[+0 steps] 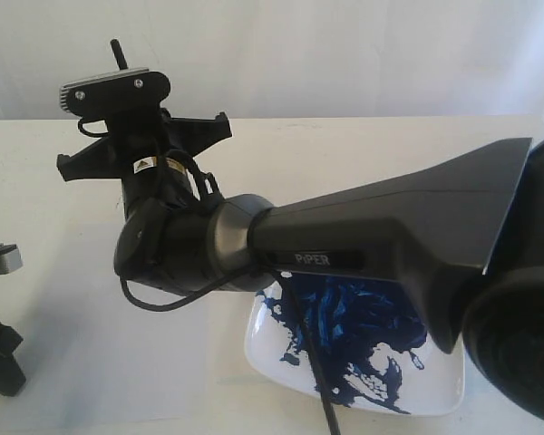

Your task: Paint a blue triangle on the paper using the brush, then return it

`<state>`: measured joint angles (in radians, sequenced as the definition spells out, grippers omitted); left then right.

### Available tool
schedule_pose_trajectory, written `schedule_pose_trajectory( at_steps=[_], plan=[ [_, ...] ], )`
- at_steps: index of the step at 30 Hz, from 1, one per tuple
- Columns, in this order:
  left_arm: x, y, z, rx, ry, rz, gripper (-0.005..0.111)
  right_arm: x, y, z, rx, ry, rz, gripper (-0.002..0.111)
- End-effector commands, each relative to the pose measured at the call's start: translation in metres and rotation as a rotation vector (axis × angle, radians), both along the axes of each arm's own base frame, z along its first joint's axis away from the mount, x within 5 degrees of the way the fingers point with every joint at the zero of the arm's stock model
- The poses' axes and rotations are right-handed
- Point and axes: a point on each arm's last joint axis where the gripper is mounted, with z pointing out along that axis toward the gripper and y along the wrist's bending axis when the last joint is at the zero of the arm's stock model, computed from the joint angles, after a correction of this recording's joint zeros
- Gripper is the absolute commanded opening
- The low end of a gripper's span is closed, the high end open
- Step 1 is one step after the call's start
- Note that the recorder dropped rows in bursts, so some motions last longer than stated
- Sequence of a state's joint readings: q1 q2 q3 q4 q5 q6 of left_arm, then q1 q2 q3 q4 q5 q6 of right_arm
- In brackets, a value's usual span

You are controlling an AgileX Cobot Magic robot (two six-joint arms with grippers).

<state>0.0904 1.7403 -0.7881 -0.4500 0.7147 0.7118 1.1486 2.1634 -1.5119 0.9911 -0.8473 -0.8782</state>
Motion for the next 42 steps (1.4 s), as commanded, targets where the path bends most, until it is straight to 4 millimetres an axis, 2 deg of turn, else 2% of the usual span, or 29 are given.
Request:
schedule_pose_trajectory(
  at_steps=[1, 5, 10, 16, 22, 42],
  plan=[
    [-0.004, 0.000, -0.002, -0.006, 0.027, 0.000, 0.000, -0.008, 0.000, 0.014, 0.022, -0.036, -0.010, 0.000],
    [-0.003, -0.001, -0.002, -0.010, 0.025, 0.006, 0.000, -0.022, 0.005, 0.028, 0.040, -0.075, 0.024, 0.000],
    [-0.003, -0.001, -0.002, -0.016, 0.027, 0.012, 0.000, -0.051, 0.021, 0.040, 0.101, -0.114, 0.156, 0.000],
    [-0.004, -0.001, -0.001, -0.019, 0.032, 0.010, 0.000, -0.052, 0.027, 0.029, 0.170, -0.095, 0.202, 0.000],
    [-0.004, -0.001, -0.001, -0.019, 0.032, 0.010, 0.000, -0.052, 0.037, 0.012, 0.142, -0.120, 0.228, 0.000],
    [-0.010, -0.002, 0.000, -0.030, 0.089, -0.035, 0.000, -0.051, 0.038, 0.013, 0.130, -0.136, 0.221, 0.000]
  ],
)
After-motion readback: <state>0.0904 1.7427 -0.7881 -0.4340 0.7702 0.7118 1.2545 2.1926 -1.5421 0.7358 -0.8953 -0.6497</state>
